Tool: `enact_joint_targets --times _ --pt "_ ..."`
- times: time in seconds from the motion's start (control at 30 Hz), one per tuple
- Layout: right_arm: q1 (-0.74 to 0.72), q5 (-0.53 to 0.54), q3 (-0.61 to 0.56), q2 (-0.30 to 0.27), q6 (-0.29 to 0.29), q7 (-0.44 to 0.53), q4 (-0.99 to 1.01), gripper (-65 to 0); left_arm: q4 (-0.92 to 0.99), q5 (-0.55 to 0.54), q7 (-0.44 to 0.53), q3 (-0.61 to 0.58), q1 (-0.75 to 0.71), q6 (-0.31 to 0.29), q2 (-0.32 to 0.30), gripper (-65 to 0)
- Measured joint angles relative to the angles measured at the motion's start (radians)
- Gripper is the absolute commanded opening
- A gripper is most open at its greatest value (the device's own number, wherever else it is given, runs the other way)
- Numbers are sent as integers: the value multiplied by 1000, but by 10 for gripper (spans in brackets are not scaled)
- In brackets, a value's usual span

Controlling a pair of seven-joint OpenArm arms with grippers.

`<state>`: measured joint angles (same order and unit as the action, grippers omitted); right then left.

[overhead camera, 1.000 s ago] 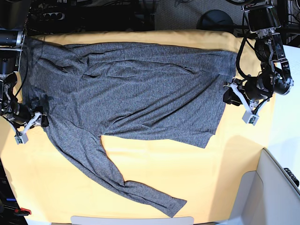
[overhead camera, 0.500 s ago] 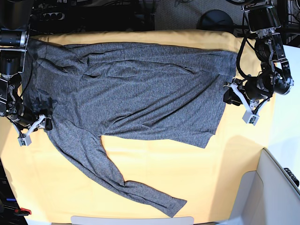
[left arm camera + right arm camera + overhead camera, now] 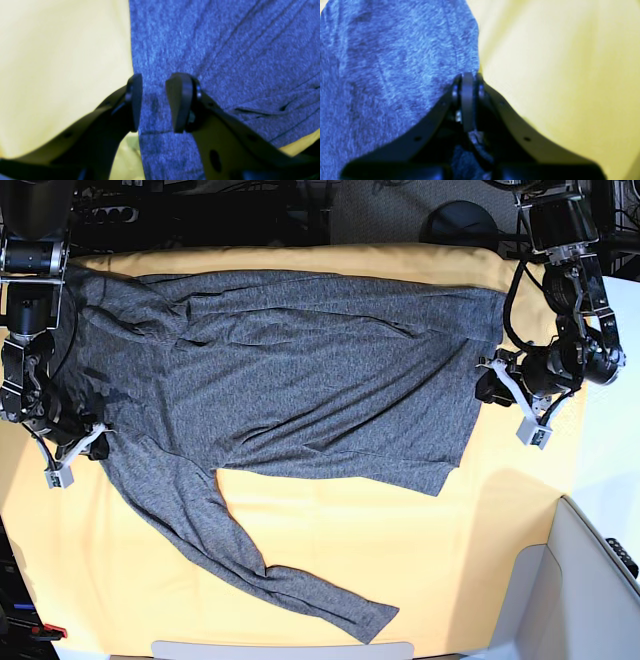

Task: Fold the T-shirt properly
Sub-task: 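Lower both grippers onto the shirt's side edges and pinch the cloth, then slide the left gripper further along the side edge toward the hem and regrip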

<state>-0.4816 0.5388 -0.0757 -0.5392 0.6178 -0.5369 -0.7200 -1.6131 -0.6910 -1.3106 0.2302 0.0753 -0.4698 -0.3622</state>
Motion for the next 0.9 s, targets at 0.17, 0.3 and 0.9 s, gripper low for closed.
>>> enact_joint_targets --times 0.17,0.3,0.9 --pt "16 18 3 0 0 15 -2 -650 302 6 24 -2 174 4 -4 -404" --pt "16 14 4 0 3 13 -3 -650 556 11 116 -66 315 3 -13 -394" --pt "18 14 4 3 3 14 -4 -650 1028 -27 457 -351 565 -121 4 -382"
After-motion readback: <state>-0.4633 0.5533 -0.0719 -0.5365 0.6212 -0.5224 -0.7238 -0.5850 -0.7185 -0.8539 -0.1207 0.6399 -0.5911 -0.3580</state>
